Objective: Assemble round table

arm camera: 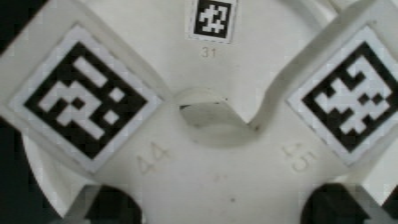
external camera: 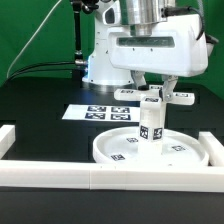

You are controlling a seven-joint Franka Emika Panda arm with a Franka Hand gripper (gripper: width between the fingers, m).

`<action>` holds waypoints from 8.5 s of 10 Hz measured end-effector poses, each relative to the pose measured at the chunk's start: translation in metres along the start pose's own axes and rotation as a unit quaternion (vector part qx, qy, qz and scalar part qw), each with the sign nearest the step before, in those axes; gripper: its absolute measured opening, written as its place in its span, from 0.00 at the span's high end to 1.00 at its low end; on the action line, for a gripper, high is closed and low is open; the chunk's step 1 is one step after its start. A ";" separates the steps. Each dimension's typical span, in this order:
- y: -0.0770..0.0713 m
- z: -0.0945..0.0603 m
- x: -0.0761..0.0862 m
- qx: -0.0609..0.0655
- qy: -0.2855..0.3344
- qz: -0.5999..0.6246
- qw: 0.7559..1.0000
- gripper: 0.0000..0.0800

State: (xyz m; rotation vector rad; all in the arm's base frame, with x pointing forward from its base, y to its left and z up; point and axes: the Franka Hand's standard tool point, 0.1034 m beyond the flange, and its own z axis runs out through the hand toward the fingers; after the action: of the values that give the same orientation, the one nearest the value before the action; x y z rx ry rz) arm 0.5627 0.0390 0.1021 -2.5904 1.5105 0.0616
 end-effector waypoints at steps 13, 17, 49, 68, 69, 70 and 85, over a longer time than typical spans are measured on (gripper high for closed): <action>0.001 0.001 0.003 0.060 -0.021 0.555 0.830 0.45; 0.001 0.002 0.002 0.061 -0.023 0.549 0.834 0.22; -0.010 -0.025 -0.004 -0.038 -0.017 -0.694 0.718 0.19; 0.003 0.000 0.003 -0.053 -0.028 -0.803 0.592 0.35; 0.003 0.001 0.004 -0.053 -0.023 -0.804 0.592 0.45; 0.003 0.001 0.004 -0.053 -0.023 -0.798 0.599 0.45; 0.001 0.002 0.000 -0.014 0.016 -0.255 0.967 0.45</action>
Offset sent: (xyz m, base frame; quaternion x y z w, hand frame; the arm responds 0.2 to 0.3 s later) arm -0.0081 0.0022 -0.0051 0.0168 0.0131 0.3033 0.9527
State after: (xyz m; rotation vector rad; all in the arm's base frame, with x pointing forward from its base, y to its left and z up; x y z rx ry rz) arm 0.5617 0.0389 0.1002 -2.9241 0.8091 -0.0152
